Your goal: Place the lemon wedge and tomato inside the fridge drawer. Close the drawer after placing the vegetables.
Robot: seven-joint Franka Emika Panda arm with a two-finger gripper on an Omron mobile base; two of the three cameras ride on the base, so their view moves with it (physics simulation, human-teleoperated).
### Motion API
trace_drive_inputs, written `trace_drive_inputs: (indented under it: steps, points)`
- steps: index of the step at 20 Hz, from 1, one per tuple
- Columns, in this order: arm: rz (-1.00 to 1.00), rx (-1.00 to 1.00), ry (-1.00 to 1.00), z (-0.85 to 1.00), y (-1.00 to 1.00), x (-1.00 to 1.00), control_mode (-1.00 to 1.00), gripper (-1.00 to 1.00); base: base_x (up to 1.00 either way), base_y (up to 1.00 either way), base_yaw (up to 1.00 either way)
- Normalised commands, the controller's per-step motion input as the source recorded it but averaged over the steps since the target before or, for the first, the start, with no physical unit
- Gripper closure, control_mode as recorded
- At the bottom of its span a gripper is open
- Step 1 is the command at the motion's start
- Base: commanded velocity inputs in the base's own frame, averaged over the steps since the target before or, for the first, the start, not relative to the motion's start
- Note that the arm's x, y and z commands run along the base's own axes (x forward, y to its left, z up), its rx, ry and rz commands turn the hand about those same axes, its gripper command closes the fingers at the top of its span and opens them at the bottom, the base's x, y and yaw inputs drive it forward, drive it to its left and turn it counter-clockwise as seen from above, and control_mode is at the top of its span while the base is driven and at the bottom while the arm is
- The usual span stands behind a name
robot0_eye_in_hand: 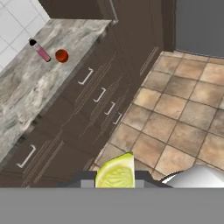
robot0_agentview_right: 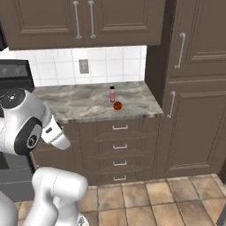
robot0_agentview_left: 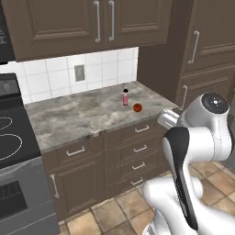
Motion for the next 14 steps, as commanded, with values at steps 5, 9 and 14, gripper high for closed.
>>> trace_drive_inputs:
  steps: [5, 9, 14]
  points:
    - [0.00, 0.00, 0.00, 0.00, 0.00, 0.00, 1.00, 1.00, -0.02, 0.00, -0.37]
    - [0.00, 0.00, 0.00, 0.00, 0.00, 0.00, 1.00, 1.00, 0.02, -0.25, -0.37]
    - [0.00, 0.00, 0.00, 0.00, 0.00, 0.00, 1.00, 1.00, 0.26, -0.44, -0.39]
